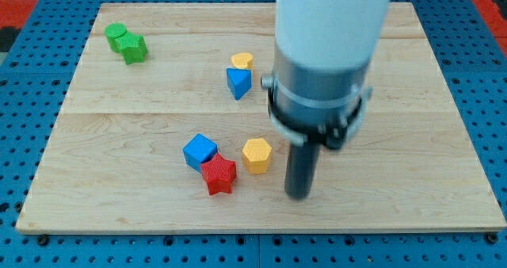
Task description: Slide yellow hexagon to the right side of the blue triangle
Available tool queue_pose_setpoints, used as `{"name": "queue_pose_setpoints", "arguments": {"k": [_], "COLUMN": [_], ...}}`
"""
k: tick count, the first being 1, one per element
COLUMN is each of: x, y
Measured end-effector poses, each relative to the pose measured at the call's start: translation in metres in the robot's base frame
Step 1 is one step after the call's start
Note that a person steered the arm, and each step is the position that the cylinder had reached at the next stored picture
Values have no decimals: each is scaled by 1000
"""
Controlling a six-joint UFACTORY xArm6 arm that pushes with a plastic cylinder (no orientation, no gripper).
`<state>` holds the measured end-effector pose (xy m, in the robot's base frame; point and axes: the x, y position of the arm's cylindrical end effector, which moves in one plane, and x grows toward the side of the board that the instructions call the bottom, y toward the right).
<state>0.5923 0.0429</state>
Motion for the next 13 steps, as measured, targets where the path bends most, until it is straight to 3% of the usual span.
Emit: {"name": "queue_pose_setpoints", "arguments": {"k": [1,2,3,4,5,7,8,10,11,12,13], "x": [-27,-98,-127,-78,-31,-27,-61,-179,-179,-199,-226], "y": [-61,-83,-44,-68,-53,67,118,135,156,233,136]}}
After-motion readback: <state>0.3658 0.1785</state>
